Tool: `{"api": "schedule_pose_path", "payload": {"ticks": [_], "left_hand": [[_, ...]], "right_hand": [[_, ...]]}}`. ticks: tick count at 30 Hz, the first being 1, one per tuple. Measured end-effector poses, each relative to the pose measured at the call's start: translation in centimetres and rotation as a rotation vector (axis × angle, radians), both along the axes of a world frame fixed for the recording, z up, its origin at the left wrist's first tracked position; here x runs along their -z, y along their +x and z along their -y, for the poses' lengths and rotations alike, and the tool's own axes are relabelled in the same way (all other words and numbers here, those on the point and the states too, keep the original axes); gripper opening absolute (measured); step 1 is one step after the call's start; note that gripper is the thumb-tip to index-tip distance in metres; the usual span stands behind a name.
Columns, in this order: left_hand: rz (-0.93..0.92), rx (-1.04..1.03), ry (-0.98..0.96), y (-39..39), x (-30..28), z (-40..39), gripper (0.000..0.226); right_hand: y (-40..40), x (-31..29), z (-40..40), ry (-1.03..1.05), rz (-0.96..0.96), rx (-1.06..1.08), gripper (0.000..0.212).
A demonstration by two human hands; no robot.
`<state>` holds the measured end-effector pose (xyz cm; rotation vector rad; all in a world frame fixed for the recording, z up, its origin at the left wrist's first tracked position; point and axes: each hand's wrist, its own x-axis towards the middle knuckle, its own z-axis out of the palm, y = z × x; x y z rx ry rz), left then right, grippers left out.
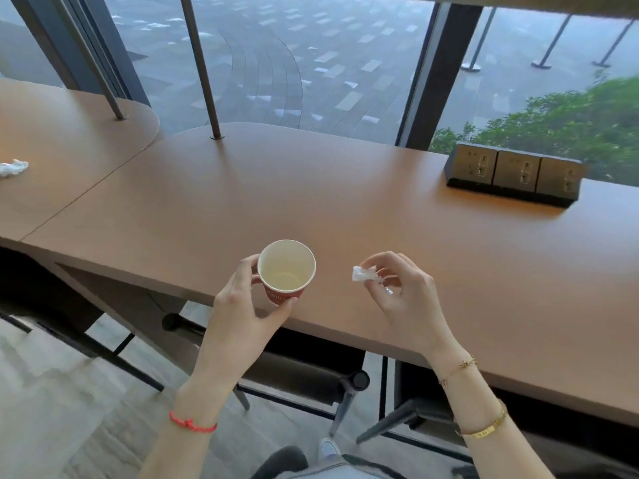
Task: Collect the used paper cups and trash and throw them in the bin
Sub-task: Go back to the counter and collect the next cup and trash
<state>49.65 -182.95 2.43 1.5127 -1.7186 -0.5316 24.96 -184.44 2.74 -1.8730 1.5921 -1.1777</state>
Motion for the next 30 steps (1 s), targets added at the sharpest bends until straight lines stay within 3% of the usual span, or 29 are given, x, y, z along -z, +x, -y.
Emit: {"api": "schedule_pose_path", "payload": {"ticks": [18,30], "left_hand": [[0.029,0.719,0.054,2.2,1.4,-9.4,0.066],[0.109,1.219,0.039,-3.9,1.9,-20.1,0.065]], "right_hand": [[6.0,2.2,-26.2,0.120,0.046,0.674,0.023],[10.9,3.0,-45.1,0.162,0.017,1.205,0.027]]}}
